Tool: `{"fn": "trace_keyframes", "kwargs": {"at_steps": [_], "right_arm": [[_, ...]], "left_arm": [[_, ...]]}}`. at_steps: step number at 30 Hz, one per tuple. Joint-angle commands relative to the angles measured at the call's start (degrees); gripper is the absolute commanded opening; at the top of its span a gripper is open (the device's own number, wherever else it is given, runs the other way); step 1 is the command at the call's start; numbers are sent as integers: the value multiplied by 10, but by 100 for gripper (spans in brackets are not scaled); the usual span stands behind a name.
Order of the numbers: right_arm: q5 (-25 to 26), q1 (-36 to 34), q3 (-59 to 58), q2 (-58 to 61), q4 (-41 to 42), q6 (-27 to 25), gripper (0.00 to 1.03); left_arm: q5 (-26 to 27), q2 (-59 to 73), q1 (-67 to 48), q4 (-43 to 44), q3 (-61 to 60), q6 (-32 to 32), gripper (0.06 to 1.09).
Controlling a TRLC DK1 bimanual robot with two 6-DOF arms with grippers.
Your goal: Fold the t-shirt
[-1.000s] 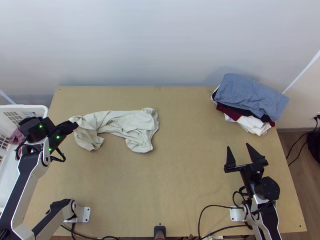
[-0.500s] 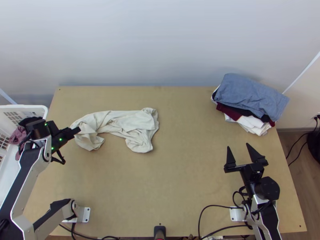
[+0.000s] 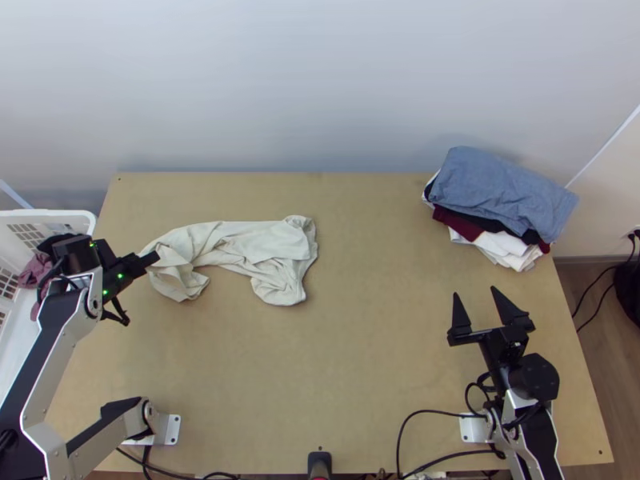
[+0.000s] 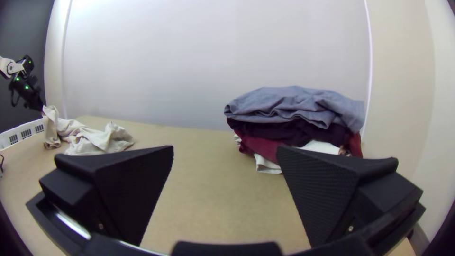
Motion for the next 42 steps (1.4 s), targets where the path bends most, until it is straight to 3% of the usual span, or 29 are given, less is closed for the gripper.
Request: {"fn": "trace_keyframes", "kwargs": {"at_steps": [1,2,3,4,6,13,21,31,42], "right_arm": [[2,2,8,-3,-7,7,98],[2,6,11,-3,-7,7,98],[0,9,15,-2,-7,7,98],[0,15,19,-2,-7,7,98],[-1,21,31,4,-4,6,98],[-3,46,149,198,-3,14,98],[-4,67,337,463,-24,92,98],[-3,149,505,692,-66,251,98],[-19,184,677,893,-102,436,98]], "left_arm": [[-4,4,7,-26,18,47,58],[-5,4,10,-49,21,62,78],[-5,4,18,-66,23,77,89],[-5,3,29,-78,23,87,97],[-4,-9,64,-90,17,108,102],[66,-39,210,-125,46,135,102],[105,-36,275,-153,93,156,102],[123,-35,278,-181,91,143,102],[146,-28,284,-229,102,126,102]]}}
